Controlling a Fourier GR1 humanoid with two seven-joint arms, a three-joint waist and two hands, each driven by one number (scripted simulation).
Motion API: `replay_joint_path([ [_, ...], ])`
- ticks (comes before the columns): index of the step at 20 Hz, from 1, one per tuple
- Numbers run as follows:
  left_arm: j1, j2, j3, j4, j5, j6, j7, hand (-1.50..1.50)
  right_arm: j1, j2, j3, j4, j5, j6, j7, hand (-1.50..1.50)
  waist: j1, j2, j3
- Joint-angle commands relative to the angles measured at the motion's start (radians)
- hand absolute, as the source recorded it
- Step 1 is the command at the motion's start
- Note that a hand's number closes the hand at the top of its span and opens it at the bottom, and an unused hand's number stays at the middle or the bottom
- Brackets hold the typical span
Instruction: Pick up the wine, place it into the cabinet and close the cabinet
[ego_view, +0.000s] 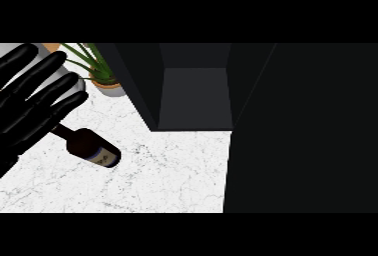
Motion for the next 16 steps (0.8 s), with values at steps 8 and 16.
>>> replay_joint_path([
  [8, -0.026, 0.09, 0.179, 0.064, 0.09, -0.1, -0.001, -1.5, -0.013, -0.015, 0.037, -0.22, 0.005, -0.049, 0.141, -1.5, -0.002, 0.002, -0.001],
  [16, 0.068, 0.123, 0.271, 0.177, 0.086, -0.278, -0.101, -1.5, 0.034, -0.038, 0.05, -0.246, -0.016, -0.048, 0.114, -1.5, -0.011, 0.001, 0.0],
])
